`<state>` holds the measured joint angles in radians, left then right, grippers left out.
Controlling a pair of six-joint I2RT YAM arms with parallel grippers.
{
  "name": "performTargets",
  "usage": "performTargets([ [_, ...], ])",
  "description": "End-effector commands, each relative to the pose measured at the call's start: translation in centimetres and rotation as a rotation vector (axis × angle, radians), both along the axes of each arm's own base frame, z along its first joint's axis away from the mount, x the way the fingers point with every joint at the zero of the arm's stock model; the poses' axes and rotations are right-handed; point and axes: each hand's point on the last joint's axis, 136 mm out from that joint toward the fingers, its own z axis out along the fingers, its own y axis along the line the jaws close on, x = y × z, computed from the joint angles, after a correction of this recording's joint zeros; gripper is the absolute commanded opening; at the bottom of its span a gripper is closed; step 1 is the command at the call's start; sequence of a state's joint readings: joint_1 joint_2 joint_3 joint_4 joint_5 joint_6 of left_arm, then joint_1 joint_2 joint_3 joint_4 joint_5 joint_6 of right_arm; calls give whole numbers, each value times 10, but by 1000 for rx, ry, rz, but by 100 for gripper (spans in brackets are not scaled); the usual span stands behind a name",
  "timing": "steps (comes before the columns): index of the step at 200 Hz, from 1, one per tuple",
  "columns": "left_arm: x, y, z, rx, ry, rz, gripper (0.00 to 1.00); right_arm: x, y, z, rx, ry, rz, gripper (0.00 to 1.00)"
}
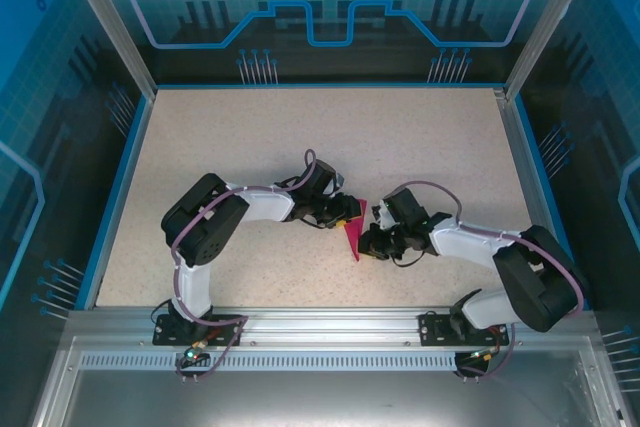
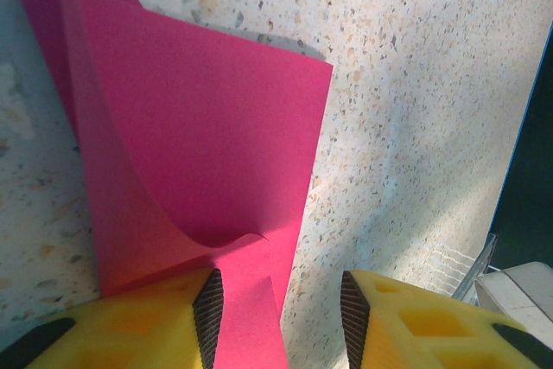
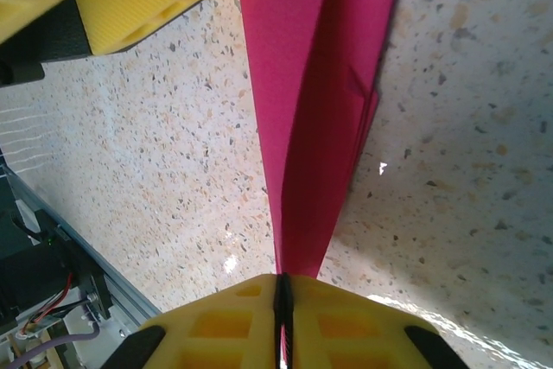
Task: Fold a paper plane with a square sheet of paper (pick it up from the middle)
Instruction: Fold the wing for the fifth time at the center of the table.
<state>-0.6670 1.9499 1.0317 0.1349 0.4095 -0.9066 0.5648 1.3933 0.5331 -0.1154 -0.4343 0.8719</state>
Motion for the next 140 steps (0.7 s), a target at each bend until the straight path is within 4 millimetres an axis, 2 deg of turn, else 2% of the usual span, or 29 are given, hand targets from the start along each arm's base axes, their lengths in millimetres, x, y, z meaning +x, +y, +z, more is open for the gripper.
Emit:
performTargets([
  [1, -17, 3, -18, 48, 64, -35, 44, -2, 11, 5, 30, -3, 33, 10],
  [77, -16, 3, -19, 50, 76, -19, 44, -14, 11, -12, -42, 24, 54, 7],
  [140, -19, 5, -24, 62, 92, -15, 43, -19, 17, -21, -17, 44, 45, 7],
])
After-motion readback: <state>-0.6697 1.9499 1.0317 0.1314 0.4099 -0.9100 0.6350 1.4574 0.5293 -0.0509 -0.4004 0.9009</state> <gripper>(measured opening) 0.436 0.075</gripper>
